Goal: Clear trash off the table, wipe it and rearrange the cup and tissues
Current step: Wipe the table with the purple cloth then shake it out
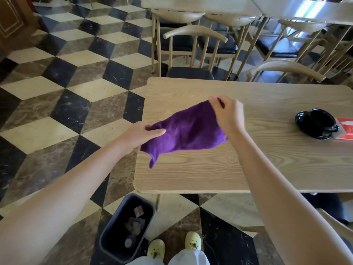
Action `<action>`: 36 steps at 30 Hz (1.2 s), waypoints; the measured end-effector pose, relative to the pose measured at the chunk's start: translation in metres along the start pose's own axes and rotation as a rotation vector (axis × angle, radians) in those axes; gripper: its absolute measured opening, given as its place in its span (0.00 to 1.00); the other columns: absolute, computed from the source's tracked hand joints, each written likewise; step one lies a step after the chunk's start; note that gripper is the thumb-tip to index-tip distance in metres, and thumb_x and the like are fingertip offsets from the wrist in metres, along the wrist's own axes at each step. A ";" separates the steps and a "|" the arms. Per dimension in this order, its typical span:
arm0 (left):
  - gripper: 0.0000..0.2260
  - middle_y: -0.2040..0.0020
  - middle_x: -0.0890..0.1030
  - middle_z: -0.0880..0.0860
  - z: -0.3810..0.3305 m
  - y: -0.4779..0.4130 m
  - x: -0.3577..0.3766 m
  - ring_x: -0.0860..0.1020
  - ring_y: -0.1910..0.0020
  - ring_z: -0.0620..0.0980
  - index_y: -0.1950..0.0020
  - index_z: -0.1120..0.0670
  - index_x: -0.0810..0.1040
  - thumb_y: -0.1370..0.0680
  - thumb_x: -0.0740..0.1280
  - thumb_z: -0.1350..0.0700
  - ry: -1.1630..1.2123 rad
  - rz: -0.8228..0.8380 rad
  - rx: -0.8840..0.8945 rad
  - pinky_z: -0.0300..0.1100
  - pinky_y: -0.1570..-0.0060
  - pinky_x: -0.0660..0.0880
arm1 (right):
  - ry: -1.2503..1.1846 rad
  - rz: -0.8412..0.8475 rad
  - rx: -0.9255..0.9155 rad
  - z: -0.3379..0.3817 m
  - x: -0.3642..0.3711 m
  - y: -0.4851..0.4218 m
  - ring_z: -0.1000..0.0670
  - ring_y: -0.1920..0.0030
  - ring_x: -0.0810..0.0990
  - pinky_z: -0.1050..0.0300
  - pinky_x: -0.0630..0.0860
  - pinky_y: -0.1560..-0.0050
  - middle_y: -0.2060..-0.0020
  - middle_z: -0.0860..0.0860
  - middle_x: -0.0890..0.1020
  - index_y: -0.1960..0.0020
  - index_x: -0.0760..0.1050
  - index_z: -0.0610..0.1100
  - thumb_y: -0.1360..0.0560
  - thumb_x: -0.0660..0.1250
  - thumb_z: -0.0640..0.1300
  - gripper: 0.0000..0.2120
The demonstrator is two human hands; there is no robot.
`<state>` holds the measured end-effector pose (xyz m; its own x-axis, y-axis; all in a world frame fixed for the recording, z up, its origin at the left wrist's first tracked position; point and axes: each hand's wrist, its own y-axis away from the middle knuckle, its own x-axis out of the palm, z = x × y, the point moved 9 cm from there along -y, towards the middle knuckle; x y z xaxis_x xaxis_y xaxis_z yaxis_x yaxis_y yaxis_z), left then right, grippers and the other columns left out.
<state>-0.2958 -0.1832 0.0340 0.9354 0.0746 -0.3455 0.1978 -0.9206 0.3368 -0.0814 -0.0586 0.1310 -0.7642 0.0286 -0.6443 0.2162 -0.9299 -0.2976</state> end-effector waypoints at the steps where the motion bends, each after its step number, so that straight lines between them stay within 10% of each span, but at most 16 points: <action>1: 0.09 0.64 0.83 0.46 0.002 -0.002 0.008 0.82 0.62 0.43 0.65 0.50 0.82 0.26 0.69 0.50 0.152 0.015 -0.075 0.38 0.55 0.78 | -0.011 0.045 -0.015 0.012 0.013 0.010 0.51 0.68 0.70 0.58 0.61 0.68 0.76 0.51 0.71 0.66 0.73 0.41 0.24 0.64 0.49 0.16; 5: 0.14 0.59 0.82 0.55 -0.003 -0.003 0.026 0.83 0.63 0.50 0.55 0.57 0.79 0.22 0.62 0.48 0.474 0.025 -0.241 0.49 0.60 0.82 | -0.112 0.473 -0.067 0.055 0.073 0.058 0.55 0.68 0.72 0.60 0.68 0.64 0.74 0.54 0.75 0.59 0.80 0.42 0.23 0.64 0.45 0.10; 9: 0.13 0.58 0.84 0.54 -0.002 -0.001 0.021 0.84 0.58 0.50 0.53 0.57 0.81 0.24 0.66 0.48 0.392 0.143 -0.237 0.44 0.63 0.81 | -0.387 0.979 0.112 0.059 0.101 0.094 0.48 0.48 0.82 0.61 0.78 0.43 0.47 0.41 0.82 0.40 0.77 0.37 0.21 0.56 0.35 0.14; 13: 0.08 0.61 0.84 0.52 -0.001 0.003 0.010 0.83 0.60 0.48 0.51 0.55 0.81 0.25 0.66 0.66 0.291 0.208 -0.168 0.47 0.56 0.81 | -0.343 0.731 0.149 0.030 0.084 0.056 0.44 0.50 0.81 0.52 0.79 0.46 0.46 0.40 0.81 0.41 0.76 0.37 0.27 0.55 0.28 0.19; 17: 0.07 0.54 0.84 0.50 -0.033 0.010 0.002 0.82 0.55 0.45 0.51 0.51 0.82 0.26 0.69 0.61 -0.056 0.340 0.010 0.40 0.55 0.80 | 0.027 0.783 -0.144 0.021 0.101 0.046 0.51 0.37 0.70 0.62 0.64 0.37 0.33 0.47 0.71 0.28 0.63 0.46 0.31 0.70 0.33 0.35; 23: 0.05 0.57 0.81 0.44 -0.075 0.003 -0.029 0.79 0.58 0.43 0.53 0.48 0.79 0.26 0.69 0.57 -0.708 0.268 0.189 0.38 0.56 0.76 | 0.069 0.754 -0.174 0.027 0.119 0.030 0.50 0.61 0.73 0.57 0.67 0.60 0.64 0.50 0.77 0.54 0.78 0.41 0.30 0.71 0.40 0.06; 30: 0.05 0.64 0.77 0.42 -0.038 0.013 -0.054 0.76 0.63 0.42 0.59 0.49 0.79 0.30 0.71 0.59 -0.811 -0.057 0.329 0.36 0.66 0.67 | 0.190 0.538 -0.328 0.034 0.125 0.058 0.45 0.53 0.77 0.51 0.77 0.56 0.55 0.48 0.81 0.48 0.81 0.49 0.28 0.66 0.43 0.10; 36: 0.05 0.52 0.80 0.52 0.093 0.055 0.035 0.77 0.51 0.51 0.55 0.57 0.78 0.30 0.70 0.60 -0.894 0.006 0.250 0.46 0.49 0.74 | 0.390 0.647 -0.318 -0.029 0.168 0.167 0.47 0.39 0.71 0.52 0.66 0.39 0.42 0.53 0.80 0.40 0.78 0.50 0.28 0.62 0.39 0.18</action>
<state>-0.2798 -0.2666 -0.0408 0.3419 -0.1581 -0.9264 0.0275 -0.9836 0.1780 -0.1562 -0.1980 -0.0478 -0.1752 -0.2978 -0.9384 0.7486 -0.6594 0.0695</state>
